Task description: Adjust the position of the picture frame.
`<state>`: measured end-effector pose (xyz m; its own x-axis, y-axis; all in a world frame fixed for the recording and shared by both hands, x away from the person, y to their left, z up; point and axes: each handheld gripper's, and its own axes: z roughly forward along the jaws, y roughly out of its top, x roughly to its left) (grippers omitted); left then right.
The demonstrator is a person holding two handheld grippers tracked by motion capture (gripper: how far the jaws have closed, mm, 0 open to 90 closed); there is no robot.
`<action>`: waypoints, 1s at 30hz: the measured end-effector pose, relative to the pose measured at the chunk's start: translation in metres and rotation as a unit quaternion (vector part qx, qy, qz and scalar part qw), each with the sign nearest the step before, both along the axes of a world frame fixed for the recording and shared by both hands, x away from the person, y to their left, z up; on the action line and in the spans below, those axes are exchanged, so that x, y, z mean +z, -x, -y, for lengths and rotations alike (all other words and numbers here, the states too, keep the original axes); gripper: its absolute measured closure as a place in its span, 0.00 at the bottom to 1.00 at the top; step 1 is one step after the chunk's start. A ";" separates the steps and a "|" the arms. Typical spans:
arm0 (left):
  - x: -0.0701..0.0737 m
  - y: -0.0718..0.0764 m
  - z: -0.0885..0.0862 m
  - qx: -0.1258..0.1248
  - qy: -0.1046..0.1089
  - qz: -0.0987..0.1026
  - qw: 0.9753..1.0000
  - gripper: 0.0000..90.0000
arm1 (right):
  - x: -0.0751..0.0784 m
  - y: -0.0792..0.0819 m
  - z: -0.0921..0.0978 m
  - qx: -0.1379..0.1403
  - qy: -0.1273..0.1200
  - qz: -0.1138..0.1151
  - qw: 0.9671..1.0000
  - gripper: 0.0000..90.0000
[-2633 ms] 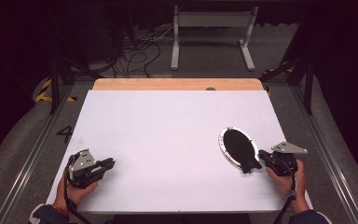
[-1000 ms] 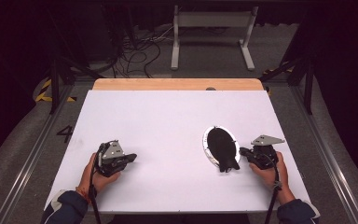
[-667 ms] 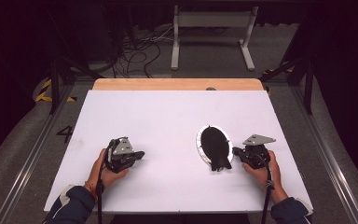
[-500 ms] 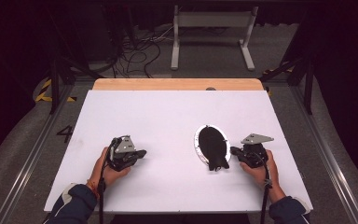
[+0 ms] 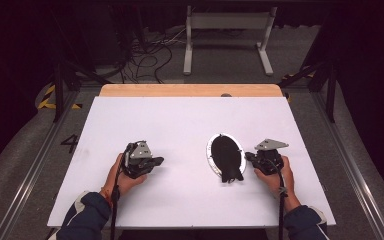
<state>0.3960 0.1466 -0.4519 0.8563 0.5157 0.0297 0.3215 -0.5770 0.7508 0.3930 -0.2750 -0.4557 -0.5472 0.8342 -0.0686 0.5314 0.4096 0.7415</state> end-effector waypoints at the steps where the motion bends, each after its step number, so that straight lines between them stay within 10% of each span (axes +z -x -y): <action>1: 0.000 -0.001 0.001 -0.002 -0.004 0.002 1.000 1.00 | 0.000 -0.001 0.000 -0.002 0.001 0.001 1.000 1.00; 30: -0.007 -0.009 0.046 -0.036 -0.020 0.001 0.999 0.99 | -0.001 -0.003 -0.035 0.001 -0.004 -0.006 1.000 1.00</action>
<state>0.4050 0.1007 -0.4585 0.8909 0.4513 0.0506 0.2765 -0.6275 0.7278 0.3958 -0.2399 -0.4562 -0.5489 0.8342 -0.0542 0.5405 0.4036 0.7382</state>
